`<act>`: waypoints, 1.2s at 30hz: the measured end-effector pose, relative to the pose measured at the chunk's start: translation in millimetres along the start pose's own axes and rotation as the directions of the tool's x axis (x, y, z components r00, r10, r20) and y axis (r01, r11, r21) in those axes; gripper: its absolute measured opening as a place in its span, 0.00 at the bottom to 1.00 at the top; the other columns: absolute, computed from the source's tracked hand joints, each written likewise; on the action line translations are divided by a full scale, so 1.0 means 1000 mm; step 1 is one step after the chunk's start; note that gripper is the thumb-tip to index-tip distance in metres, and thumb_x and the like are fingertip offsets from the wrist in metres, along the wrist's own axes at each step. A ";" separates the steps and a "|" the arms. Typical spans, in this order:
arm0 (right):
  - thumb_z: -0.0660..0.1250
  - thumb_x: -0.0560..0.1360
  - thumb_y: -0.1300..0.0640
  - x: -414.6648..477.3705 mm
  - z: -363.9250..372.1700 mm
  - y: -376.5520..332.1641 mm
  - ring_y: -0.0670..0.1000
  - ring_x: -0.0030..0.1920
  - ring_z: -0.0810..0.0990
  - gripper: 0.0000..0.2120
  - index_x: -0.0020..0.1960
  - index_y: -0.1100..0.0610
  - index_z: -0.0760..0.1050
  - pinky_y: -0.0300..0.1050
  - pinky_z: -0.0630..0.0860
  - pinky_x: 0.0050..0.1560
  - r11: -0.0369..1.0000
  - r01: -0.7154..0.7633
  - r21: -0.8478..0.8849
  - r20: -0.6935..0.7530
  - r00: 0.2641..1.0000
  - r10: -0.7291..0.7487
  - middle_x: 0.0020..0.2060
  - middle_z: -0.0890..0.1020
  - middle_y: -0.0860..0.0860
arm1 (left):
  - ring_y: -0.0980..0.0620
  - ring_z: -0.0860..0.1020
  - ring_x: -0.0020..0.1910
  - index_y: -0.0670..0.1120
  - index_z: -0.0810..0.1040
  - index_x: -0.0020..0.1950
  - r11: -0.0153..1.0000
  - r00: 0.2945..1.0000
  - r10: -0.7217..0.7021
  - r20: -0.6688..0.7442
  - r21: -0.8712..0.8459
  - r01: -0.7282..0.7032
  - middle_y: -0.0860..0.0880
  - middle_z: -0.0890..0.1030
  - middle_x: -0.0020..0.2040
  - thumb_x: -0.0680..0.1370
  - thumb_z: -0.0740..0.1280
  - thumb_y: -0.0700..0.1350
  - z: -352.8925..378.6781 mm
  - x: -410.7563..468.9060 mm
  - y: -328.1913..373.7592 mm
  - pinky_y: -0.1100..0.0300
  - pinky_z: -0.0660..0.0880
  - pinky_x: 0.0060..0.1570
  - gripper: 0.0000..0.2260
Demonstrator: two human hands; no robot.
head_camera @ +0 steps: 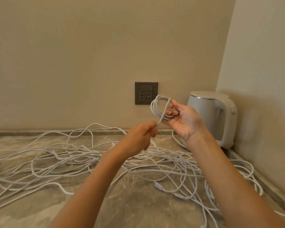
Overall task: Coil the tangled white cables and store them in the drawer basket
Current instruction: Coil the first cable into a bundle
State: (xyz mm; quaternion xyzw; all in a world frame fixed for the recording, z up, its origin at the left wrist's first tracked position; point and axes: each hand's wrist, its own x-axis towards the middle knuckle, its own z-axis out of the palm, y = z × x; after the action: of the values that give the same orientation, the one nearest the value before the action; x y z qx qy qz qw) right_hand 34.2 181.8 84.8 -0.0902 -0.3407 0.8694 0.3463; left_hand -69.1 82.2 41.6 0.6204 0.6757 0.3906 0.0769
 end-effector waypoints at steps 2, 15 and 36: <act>0.50 0.82 0.58 0.000 -0.003 0.001 0.44 0.20 0.66 0.15 0.40 0.60 0.68 0.37 0.74 0.27 0.993 -0.081 -0.088 0.067 0.994 0.087 0.31 0.61 0.50 | 0.59 0.69 0.23 0.50 0.67 0.34 0.992 1.000 -0.008 0.025 0.126 0.004 0.53 0.71 0.23 0.81 0.55 0.43 -0.007 -0.002 -0.006 0.60 0.67 0.36 0.15; 0.52 0.83 0.59 0.001 -0.007 0.025 0.42 0.22 0.65 0.16 0.40 0.60 0.72 0.35 0.64 0.27 0.437 -0.230 -0.869 -0.064 0.930 0.362 0.20 0.62 0.46 | 0.44 0.75 0.39 0.42 0.82 0.43 0.895 0.999 -0.028 -0.024 0.445 0.036 0.47 0.75 0.35 0.77 0.64 0.40 -0.030 -0.006 -0.014 0.53 0.70 0.42 0.07; 0.58 0.78 0.65 0.003 0.004 0.040 0.48 0.31 0.73 0.14 0.34 0.60 0.73 0.41 0.66 0.40 0.459 -0.045 -0.887 -0.054 0.999 -0.005 0.27 0.73 0.54 | 0.44 0.75 0.38 0.36 0.80 0.42 0.956 0.894 0.100 -0.437 0.291 0.036 0.39 0.81 0.40 0.78 0.62 0.41 -0.030 -0.001 0.008 0.58 0.63 0.36 0.12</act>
State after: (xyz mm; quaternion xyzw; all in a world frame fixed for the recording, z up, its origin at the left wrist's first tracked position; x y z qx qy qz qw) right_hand 9.0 161.0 62.1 -0.2821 -0.7335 0.5670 0.2468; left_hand -80.6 67.5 66.5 0.5295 0.7149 0.4201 -0.1792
